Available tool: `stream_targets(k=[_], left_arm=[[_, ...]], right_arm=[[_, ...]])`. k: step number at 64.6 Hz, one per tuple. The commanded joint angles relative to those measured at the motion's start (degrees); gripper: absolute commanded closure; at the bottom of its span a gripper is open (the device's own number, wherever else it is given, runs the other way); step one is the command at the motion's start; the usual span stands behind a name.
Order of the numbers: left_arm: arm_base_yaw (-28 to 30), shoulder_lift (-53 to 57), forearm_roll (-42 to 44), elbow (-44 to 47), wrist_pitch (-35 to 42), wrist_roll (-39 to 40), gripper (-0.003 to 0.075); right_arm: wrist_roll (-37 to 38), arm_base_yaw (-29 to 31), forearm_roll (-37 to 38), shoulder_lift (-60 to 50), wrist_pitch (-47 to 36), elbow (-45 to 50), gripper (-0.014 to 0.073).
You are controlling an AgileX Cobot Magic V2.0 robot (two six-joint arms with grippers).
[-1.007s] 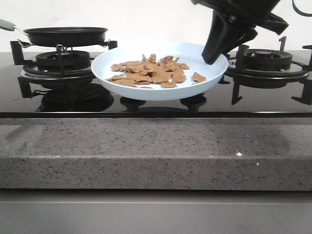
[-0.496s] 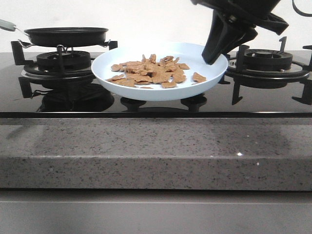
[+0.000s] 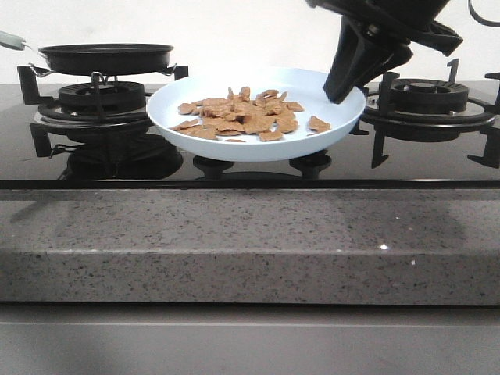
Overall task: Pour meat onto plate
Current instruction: 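Slide the plate of meat back between the knobs with the right gripper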
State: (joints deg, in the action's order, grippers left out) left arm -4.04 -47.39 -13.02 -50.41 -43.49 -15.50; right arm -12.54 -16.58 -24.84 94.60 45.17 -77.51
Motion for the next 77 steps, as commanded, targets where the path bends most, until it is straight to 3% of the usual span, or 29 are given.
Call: stream_targets(k=[1,33,50,77], left_arm=[[-0.4,2.7,0.3,-0.5,1.6,1.0,0.0207],[-0.4,5.3,0.4,-0.4,-1.8,1.0,0.0207],[-0.4,5.3,0.4,-0.4,-1.8,1.0,0.0206],[-0.4,5.3,0.4,-0.4,-1.8,1.0,0.0206]], right_arm=[[-0.6,0.0,-1.5,-3.0,-2.0,-1.5,0.0653],[-0.6,1.9,-0.7,-2.3,-1.5,-5.0,0.0653],[-0.5,6.9,-3.2,5.4,5.2,-19.2,0.0653],[-0.5,7.0,-2.9,21.3,8.6,-38.8,0.0653]])
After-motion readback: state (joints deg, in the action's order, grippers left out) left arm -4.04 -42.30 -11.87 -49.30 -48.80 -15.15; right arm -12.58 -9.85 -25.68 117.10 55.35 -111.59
